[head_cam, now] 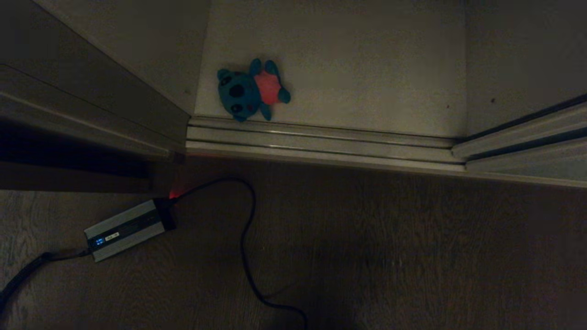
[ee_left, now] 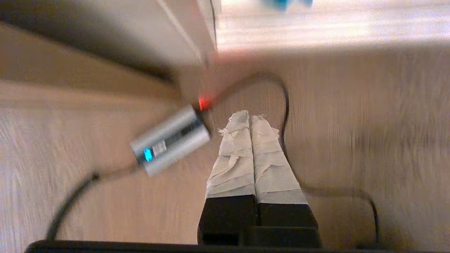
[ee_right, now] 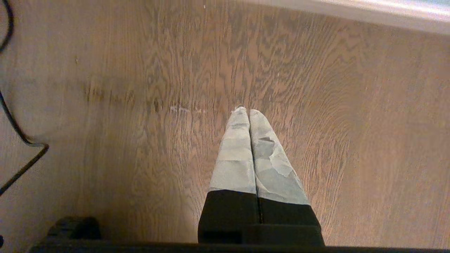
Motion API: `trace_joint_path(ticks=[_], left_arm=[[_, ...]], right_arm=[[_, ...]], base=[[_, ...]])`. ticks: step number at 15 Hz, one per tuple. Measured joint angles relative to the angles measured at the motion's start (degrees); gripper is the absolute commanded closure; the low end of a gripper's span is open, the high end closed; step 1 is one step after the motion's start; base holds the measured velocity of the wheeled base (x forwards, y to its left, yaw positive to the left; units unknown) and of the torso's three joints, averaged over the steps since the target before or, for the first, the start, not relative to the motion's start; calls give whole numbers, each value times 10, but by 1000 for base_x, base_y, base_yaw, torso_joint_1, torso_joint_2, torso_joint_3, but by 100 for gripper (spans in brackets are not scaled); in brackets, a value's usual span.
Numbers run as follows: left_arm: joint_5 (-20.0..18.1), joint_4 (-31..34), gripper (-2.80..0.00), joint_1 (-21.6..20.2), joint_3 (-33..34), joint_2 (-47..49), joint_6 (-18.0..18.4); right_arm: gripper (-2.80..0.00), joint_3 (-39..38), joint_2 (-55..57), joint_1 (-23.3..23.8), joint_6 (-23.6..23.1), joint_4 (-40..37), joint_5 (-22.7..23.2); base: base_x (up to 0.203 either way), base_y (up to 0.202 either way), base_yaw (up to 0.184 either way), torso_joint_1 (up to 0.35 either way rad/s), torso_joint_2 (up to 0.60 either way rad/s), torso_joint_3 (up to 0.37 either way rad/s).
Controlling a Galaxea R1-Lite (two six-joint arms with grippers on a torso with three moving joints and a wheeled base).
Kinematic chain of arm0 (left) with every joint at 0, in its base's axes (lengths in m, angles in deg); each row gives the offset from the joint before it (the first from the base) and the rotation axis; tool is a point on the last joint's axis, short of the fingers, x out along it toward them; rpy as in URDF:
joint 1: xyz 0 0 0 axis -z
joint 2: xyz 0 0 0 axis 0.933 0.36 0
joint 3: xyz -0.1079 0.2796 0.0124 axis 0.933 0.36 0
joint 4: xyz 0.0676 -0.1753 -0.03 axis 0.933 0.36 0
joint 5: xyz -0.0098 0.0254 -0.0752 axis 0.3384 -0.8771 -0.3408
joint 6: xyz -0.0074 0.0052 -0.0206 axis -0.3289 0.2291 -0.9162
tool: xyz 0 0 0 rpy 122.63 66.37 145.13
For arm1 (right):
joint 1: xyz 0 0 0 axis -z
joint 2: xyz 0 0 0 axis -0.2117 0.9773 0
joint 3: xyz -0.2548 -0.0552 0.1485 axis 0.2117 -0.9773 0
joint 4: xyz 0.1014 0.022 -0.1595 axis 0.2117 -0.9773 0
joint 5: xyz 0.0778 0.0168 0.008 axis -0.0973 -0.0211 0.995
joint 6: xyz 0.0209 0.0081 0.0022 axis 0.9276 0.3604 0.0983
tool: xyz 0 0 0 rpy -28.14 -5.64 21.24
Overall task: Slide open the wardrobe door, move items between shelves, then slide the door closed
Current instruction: Place the pink doll on the lower shelf
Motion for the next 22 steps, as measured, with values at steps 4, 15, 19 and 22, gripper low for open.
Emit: trace_joint_path(ticks=[4, 15, 19, 22], left_arm=[[0, -37, 0, 7, -32, 28, 2], [-21, -119, 0, 64, -193, 228, 41], [-22, -135, 0, 91, -230, 296, 27], [-22, -143, 0, 115, -273, 345, 22]], right_arm=[[0, 0, 0, 0, 0, 0, 0], [0, 0, 0, 0, 0, 0, 0], [0, 0, 0, 0, 0, 0, 0], [0, 0, 0, 0, 0, 0, 0]], base=[[0, 0, 0, -1, 0, 197], [0, 0, 0, 1, 2, 202], [0, 0, 0, 2, 1, 200], [0, 0, 0, 3, 5, 188]])
